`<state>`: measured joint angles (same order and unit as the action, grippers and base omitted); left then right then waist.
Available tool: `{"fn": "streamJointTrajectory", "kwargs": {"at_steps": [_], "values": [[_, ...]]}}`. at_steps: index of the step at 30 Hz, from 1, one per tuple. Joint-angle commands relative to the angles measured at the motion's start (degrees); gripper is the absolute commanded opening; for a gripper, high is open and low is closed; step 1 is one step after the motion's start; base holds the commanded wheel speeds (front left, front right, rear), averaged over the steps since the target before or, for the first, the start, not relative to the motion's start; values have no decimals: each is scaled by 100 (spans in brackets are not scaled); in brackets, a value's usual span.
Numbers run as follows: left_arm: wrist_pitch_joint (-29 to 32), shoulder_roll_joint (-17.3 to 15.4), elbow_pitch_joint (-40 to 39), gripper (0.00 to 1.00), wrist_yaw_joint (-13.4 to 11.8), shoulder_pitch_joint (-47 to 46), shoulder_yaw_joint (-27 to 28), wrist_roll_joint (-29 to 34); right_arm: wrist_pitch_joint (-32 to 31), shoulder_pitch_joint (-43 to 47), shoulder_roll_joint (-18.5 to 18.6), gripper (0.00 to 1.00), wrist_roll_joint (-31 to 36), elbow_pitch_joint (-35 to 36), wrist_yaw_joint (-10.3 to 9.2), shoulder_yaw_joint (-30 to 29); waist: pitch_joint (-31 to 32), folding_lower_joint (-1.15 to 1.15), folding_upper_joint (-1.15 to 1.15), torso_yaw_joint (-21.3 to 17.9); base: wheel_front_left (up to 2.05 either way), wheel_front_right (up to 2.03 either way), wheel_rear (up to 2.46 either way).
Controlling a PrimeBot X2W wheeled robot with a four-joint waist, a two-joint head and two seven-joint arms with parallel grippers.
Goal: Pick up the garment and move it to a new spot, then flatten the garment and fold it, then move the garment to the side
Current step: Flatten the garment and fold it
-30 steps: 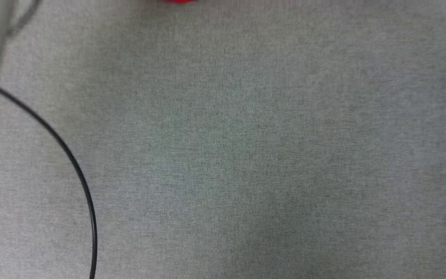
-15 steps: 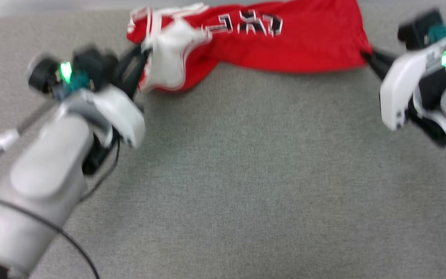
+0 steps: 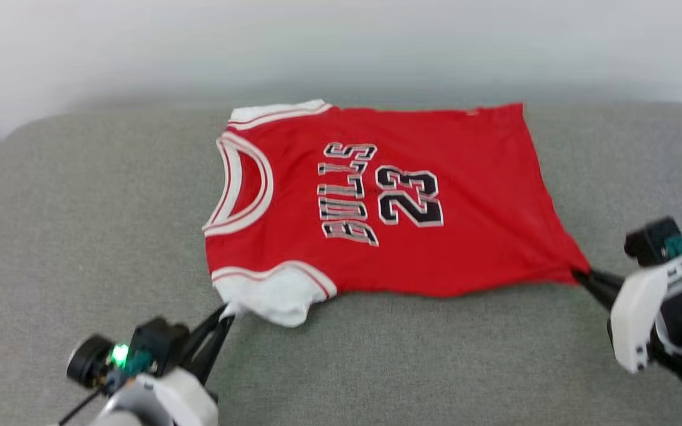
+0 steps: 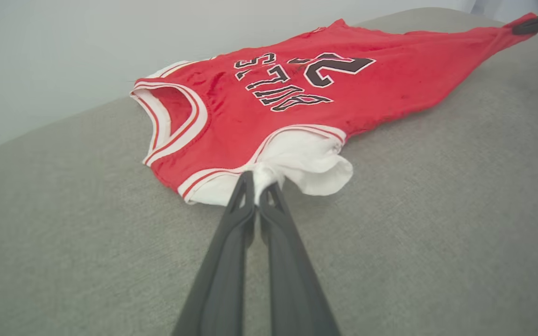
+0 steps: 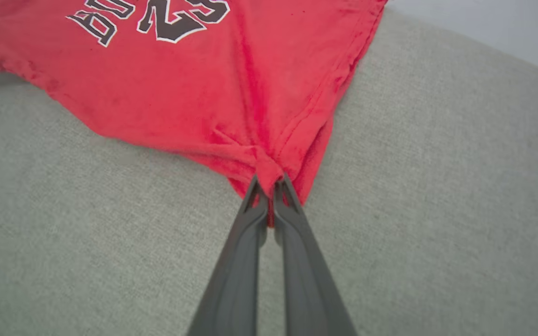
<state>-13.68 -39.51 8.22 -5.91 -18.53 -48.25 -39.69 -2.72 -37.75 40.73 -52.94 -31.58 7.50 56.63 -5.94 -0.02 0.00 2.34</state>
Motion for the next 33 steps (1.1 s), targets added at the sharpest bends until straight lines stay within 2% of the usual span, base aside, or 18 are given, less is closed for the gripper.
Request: {"fn": "streamJointTrajectory", "kwargs": {"at_steps": [1, 9, 16, 18, 24, 33], "values": [[9, -36, -87, 0, -77, 171, -7, -48, 10, 175, 63, 0, -21, 55, -2, -14, 166, 2, 0, 12, 0, 0, 0], [100, -467, -975, 0, -761, 1586, -62, -475, 51, 1627, 742, 0, 24, 853, -3, -330, 557, 2, 0, 42, 0, 0, 0], [56, -569, -1298, 0, -1005, 2461, -169, -819, -296, 2839, 1164, 0, 255, 1628, -3, -849, 674, 2, 0, 29, 0, 0, 0], [42, -520, -1310, 0, -1084, 2595, -196, -859, -388, 3139, 1123, 0, 305, 1773, -3, -1066, 671, 2, 0, 24, 0, 0, 0], [20, -448, -1174, 0, -1075, 2581, -203, -850, -635, 3682, 874, 0, 508, 2020, -2, -1850, 621, 2, 0, 91, 0, 0, 0], [150, -512, -1171, 0, -777, 1428, 82, -522, -1166, 3637, 369, 0, 1034, 2565, -2, -3109, 360, 2, 0, 157, 0, 0, 0]]}}
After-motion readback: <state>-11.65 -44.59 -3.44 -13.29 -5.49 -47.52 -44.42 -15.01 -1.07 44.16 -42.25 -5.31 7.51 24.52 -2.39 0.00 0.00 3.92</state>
